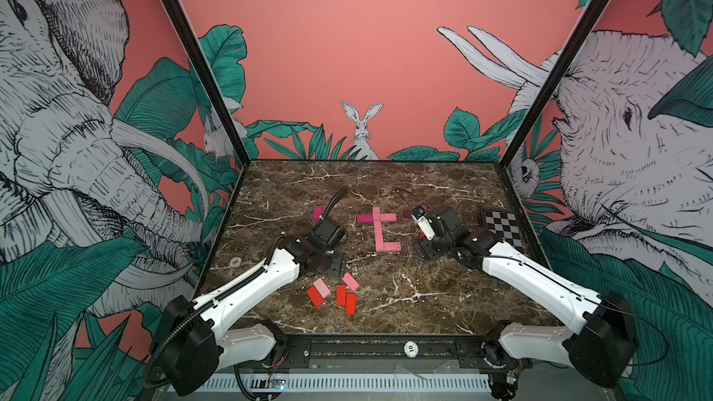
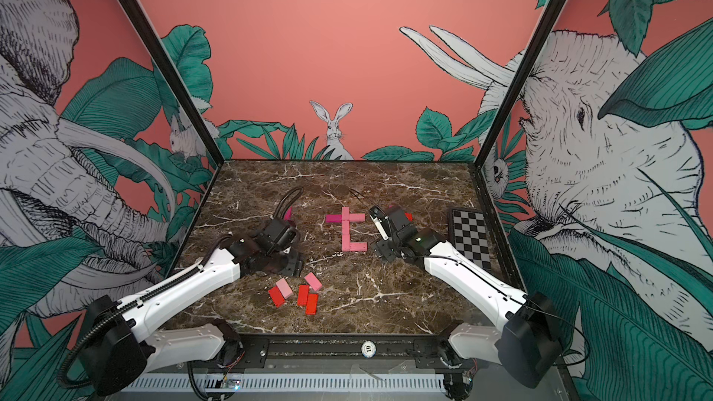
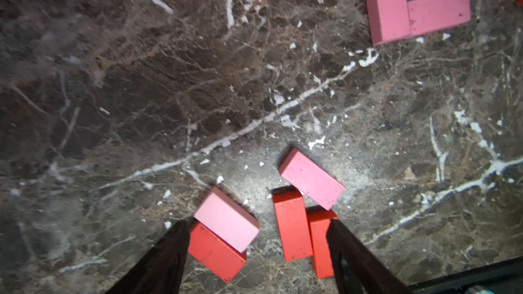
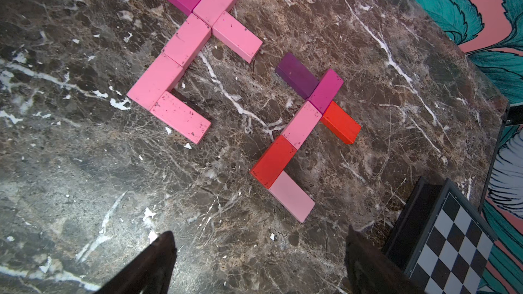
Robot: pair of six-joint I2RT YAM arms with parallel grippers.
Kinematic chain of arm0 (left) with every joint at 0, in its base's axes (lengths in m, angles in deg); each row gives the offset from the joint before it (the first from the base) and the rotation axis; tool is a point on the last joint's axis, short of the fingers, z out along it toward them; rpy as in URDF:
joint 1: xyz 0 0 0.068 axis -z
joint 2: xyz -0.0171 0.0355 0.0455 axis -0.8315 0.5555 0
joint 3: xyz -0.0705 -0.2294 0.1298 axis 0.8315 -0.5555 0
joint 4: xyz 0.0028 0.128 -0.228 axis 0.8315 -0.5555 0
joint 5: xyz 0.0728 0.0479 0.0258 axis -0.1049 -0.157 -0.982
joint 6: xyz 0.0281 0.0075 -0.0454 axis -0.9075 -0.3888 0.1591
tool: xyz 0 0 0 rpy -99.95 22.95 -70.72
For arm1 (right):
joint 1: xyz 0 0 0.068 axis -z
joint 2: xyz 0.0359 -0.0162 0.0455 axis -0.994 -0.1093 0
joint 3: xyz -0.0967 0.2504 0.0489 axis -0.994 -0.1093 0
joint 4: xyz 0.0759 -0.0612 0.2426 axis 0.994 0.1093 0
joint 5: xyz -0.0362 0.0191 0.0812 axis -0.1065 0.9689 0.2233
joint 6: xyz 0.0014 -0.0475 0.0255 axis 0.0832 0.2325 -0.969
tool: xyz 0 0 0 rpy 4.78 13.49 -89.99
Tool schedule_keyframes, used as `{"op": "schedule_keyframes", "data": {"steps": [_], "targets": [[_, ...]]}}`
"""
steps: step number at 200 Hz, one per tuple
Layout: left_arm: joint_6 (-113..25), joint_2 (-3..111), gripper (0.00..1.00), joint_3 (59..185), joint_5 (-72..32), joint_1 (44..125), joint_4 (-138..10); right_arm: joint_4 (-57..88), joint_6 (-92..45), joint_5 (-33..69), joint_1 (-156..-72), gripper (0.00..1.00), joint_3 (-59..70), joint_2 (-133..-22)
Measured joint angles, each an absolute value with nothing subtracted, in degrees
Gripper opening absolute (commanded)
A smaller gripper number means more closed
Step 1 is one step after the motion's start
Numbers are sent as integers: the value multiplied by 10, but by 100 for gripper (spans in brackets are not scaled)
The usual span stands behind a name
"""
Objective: Assemble the letter t with building blocks
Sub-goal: Pick up the building block from the center of the board.
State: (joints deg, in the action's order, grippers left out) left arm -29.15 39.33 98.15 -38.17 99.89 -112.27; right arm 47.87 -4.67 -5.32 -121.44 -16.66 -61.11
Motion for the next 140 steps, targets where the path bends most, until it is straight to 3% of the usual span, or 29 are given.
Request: {"op": "schedule_keyframes", "data": {"steps": [47, 140], "targets": [[-186, 429, 76, 947, -379, 1063, -1086, 477, -47, -53, -1214, 91, -167, -613], [-128, 502, 64, 934, -359, 1076, -999, 477, -47, -54, -1214, 91, -167, -613]]}}
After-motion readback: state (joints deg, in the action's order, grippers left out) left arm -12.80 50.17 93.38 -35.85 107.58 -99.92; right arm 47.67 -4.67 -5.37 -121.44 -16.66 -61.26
